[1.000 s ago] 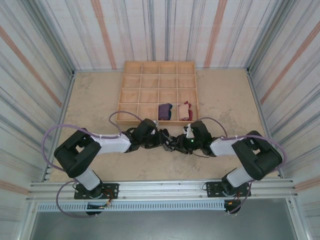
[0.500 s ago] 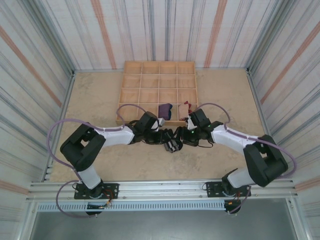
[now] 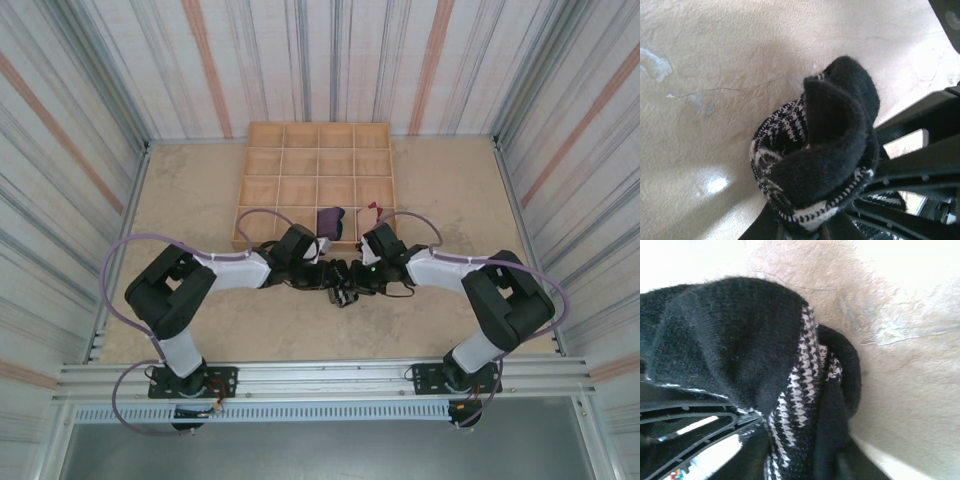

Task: Roll the socks

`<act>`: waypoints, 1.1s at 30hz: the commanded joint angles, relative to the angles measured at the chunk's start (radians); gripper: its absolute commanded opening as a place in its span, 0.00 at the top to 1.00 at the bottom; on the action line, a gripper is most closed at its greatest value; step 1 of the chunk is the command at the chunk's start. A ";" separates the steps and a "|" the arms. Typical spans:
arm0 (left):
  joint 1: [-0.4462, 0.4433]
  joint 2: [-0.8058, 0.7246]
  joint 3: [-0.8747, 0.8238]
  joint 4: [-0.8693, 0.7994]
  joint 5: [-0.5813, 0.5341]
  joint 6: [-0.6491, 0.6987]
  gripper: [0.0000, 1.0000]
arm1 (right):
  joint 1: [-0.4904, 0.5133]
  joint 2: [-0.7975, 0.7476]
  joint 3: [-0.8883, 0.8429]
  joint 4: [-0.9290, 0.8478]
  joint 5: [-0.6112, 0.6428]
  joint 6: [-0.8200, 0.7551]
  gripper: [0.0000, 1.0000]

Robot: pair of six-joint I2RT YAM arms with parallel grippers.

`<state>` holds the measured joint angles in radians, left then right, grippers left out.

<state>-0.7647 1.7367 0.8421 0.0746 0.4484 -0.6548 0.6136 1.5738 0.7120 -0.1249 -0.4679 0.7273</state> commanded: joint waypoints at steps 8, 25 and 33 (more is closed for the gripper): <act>0.047 -0.355 0.063 -0.457 -0.141 0.043 0.03 | 0.035 -0.094 0.093 -0.045 0.020 0.057 1.00; 0.353 -0.744 0.070 -0.947 -0.094 0.092 0.01 | 0.034 0.556 0.884 -0.082 0.014 0.262 1.00; 0.378 -0.825 0.017 -0.968 -0.083 0.098 0.01 | 0.058 0.647 0.930 -0.147 0.078 0.303 1.00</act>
<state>-0.3958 0.9295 0.8806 -0.8528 0.3481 -0.5804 0.6495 2.2074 1.6394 -0.2230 -0.4225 0.9874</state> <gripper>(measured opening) 0.986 0.121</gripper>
